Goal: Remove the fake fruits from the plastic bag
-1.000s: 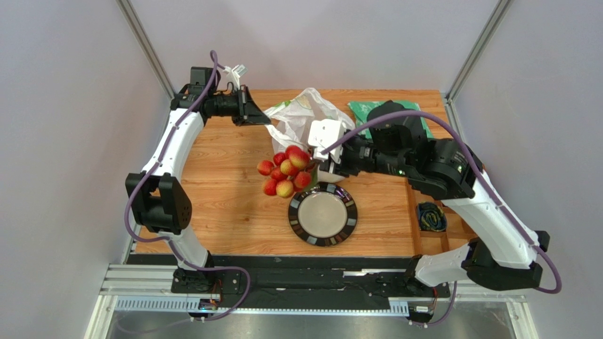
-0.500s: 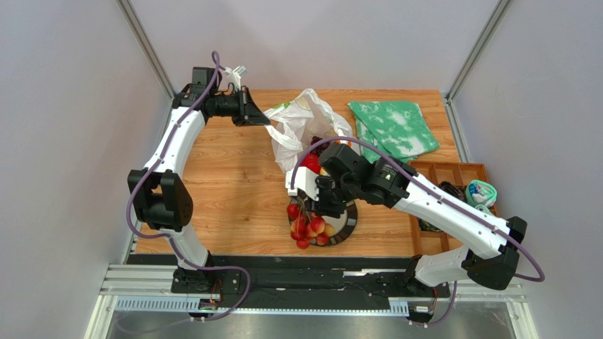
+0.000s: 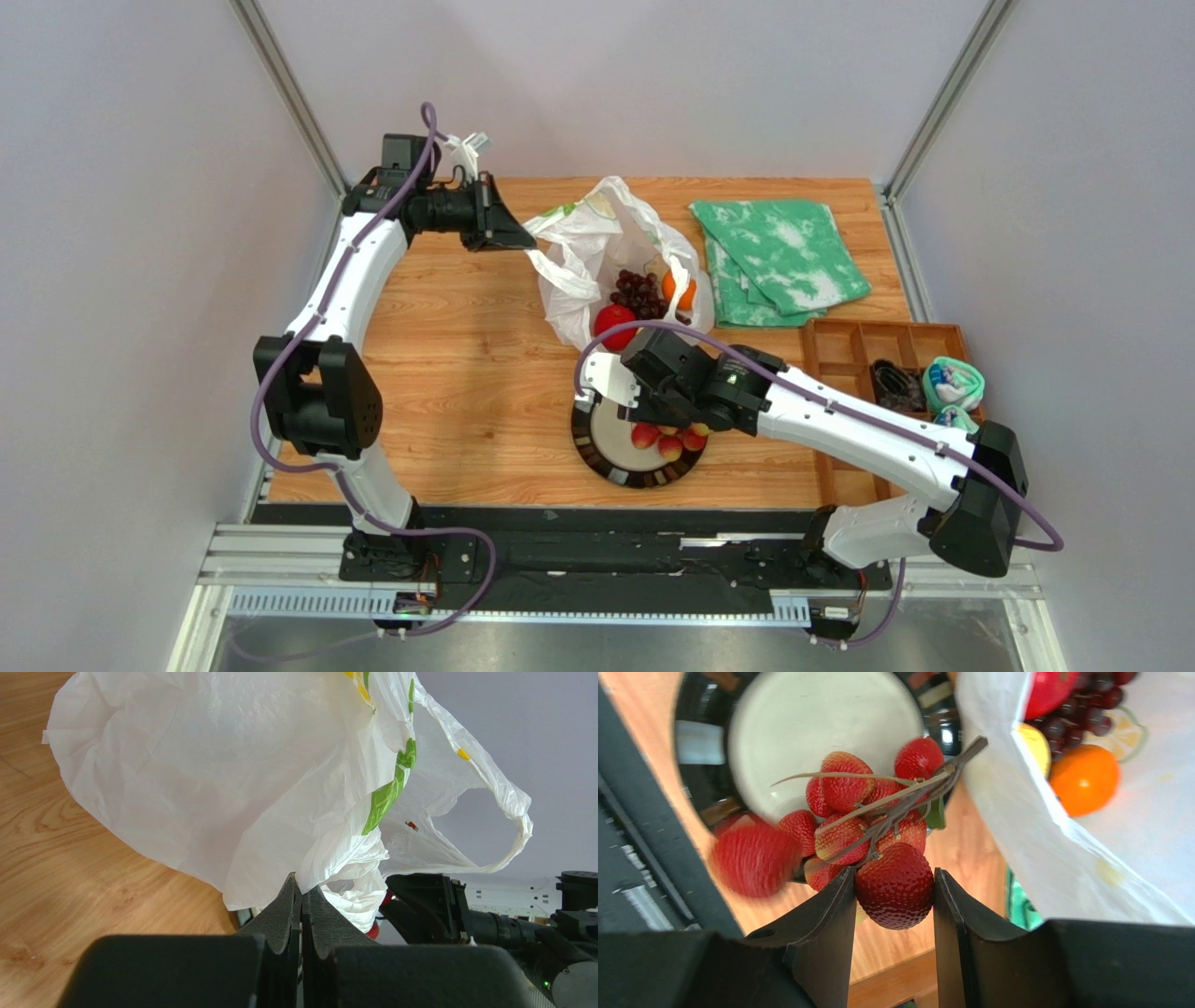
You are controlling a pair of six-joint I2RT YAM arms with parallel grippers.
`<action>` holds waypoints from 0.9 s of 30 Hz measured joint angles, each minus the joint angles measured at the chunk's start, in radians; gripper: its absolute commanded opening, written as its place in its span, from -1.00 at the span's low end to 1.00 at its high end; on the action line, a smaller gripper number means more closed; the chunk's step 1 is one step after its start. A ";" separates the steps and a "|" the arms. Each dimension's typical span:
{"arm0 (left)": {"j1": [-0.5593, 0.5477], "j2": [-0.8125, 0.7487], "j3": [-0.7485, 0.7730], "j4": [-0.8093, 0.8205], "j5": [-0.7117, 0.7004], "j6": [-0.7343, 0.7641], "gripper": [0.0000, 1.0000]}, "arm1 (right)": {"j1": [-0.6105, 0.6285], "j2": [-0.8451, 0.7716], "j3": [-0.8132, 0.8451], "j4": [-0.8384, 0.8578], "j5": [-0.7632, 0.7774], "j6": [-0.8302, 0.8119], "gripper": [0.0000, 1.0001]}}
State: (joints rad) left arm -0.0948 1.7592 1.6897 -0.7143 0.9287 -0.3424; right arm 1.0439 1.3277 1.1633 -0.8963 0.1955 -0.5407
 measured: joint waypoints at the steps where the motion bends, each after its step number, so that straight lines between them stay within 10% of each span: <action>1: 0.000 0.000 -0.003 0.001 0.000 0.000 -1.00 | 0.000 -0.004 -0.003 0.010 0.017 -0.006 -1.00; 6: 0.000 0.000 -0.016 0.001 0.002 -0.001 -1.00 | -0.001 -0.028 -0.063 0.079 0.104 -0.042 -0.96; 10: 0.000 -0.001 -0.029 0.002 0.005 -0.002 -1.00 | -0.002 -0.030 -0.102 0.102 0.121 -0.051 0.07; 13: 0.000 -0.001 -0.043 0.003 0.005 -0.004 -1.00 | -0.003 -0.031 -0.102 0.110 0.127 -0.047 0.44; 21: 0.000 -0.015 -0.054 0.005 0.013 -0.014 -1.00 | -0.013 -0.032 0.159 -0.035 0.068 -0.021 0.50; 27: 0.000 -0.060 -0.097 0.011 0.025 -0.016 -1.00 | -0.062 -0.079 0.390 -0.005 -0.048 0.015 0.04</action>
State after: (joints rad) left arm -0.0948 1.6993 1.5925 -0.7033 0.9539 -0.3580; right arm 0.9821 1.2484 1.5532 -0.9012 0.1478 -0.5259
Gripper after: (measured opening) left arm 0.008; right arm 0.627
